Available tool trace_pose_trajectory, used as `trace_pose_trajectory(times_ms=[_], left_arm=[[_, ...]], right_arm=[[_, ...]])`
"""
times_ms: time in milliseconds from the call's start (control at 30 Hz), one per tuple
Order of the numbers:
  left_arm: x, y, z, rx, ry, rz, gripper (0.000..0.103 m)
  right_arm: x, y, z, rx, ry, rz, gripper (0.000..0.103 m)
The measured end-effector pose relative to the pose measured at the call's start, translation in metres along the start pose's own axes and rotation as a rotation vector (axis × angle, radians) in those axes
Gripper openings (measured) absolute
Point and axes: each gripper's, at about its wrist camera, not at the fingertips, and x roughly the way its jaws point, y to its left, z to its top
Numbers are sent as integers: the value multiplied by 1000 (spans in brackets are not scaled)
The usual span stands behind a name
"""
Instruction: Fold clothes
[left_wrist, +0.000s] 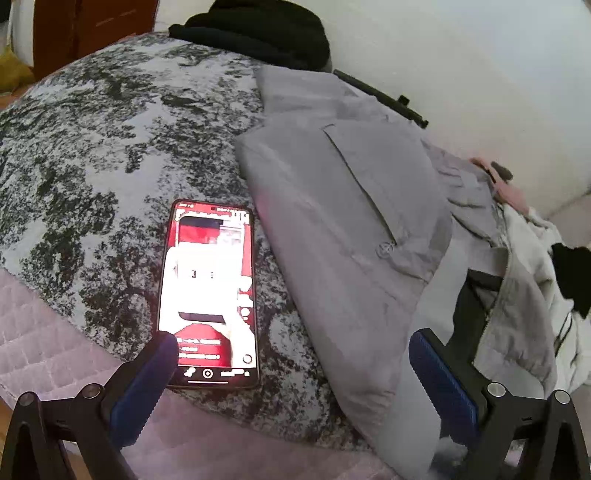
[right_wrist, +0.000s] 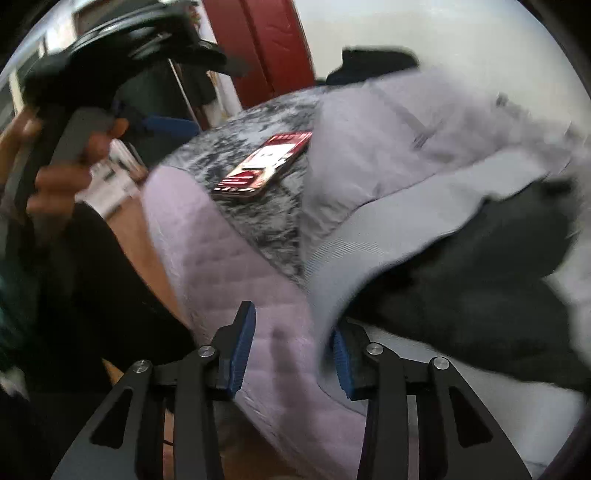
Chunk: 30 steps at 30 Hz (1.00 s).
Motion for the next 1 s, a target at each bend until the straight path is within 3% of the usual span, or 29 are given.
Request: trace_pose_trajectory(times_ms=[33, 100, 133, 200, 267, 367, 500, 567, 667, 767, 833, 867, 1000], left_arm=[[1, 1, 1, -1, 4, 1, 103], [3, 1, 0, 0, 10, 1, 103], [3, 1, 0, 1, 13, 1, 103], [4, 0, -1, 5, 15, 4, 103], [4, -1, -2, 8, 15, 7, 103], [4, 0, -2, 10, 14, 16, 103], [6, 3, -1, 4, 17, 25, 103], [6, 4, 0, 1, 22, 21, 103], [7, 5, -1, -1, 29, 12, 103], [6, 1, -3, 11, 31, 10, 103], [6, -1, -5, 18, 31, 14, 103], [7, -1, -5, 20, 32, 18, 103], [9, 1, -5, 13, 38, 26, 103]], right_arm=[[-11, 1, 0, -53, -28, -102, 49], [-33, -1, 2, -175, -83, -336, 77], [-38, -6, 1, -241, -82, -453, 83], [-38, -21, -1, -371, -23, -659, 85], [-19, -46, -6, -438, 134, -768, 81], [0, -64, -20, -542, 288, -861, 63], [-15, -61, -39, -673, 323, -952, 63], [-16, -61, -50, -721, 385, -987, 63], [-24, -59, -75, -826, 429, -1019, 72], [-17, -58, -79, -923, 409, -1090, 72], [-13, -58, -78, -986, 375, -1143, 77], [-11, -58, -75, -1009, 357, -1172, 85], [-15, -53, -62, -1067, 276, -1268, 84]])
